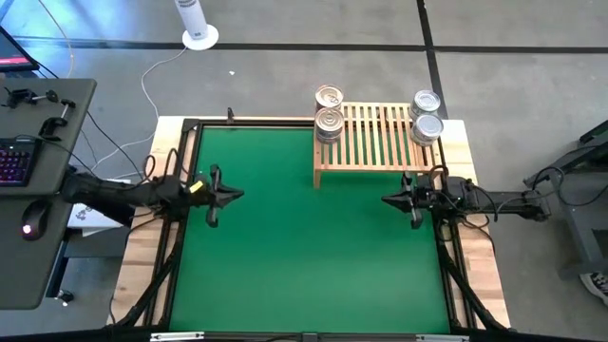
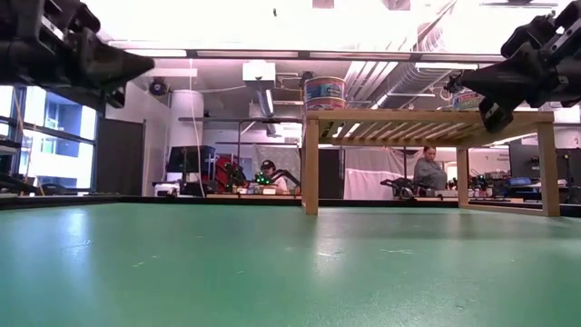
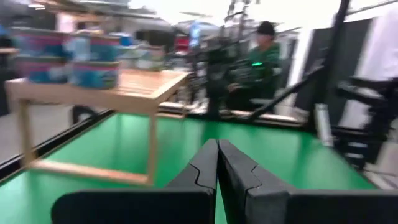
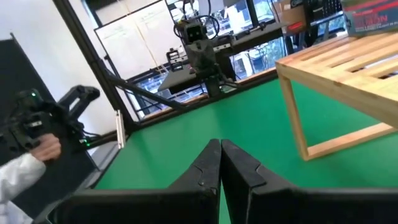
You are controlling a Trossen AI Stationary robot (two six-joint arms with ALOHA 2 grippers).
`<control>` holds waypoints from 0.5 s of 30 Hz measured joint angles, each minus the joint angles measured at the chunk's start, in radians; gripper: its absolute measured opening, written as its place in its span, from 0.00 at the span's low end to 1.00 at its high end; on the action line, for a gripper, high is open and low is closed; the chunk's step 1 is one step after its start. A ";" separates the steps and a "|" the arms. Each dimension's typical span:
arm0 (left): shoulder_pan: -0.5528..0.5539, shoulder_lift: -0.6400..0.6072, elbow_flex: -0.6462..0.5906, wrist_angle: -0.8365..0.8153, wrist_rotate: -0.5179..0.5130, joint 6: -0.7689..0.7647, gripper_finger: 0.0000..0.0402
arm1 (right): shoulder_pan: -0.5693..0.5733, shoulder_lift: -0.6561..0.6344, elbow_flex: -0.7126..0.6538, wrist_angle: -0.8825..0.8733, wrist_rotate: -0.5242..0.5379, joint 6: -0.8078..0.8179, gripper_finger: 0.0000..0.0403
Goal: Stack canned seafood by type on shelf
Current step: Return to Home Position
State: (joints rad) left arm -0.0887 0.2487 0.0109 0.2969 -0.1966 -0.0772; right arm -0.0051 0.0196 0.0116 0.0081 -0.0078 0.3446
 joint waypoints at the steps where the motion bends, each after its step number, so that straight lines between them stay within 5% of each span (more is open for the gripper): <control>1: 0.019 -0.006 0.000 0.000 0.045 0.002 0.00 | 0.000 0.000 0.000 0.000 0.000 0.013 0.01; 9: 0.215 -0.134 0.000 -0.143 0.201 0.044 0.00 | 0.000 0.000 0.000 -0.001 0.000 0.016 0.01; 15: 0.248 -0.244 0.000 -0.146 0.275 0.058 0.00 | 0.000 0.000 0.000 -0.001 0.000 0.015 0.01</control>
State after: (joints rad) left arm 0.1595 0.0045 0.0109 0.1511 0.0782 -0.0192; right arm -0.0051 0.0200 0.0116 0.0074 -0.0078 0.3594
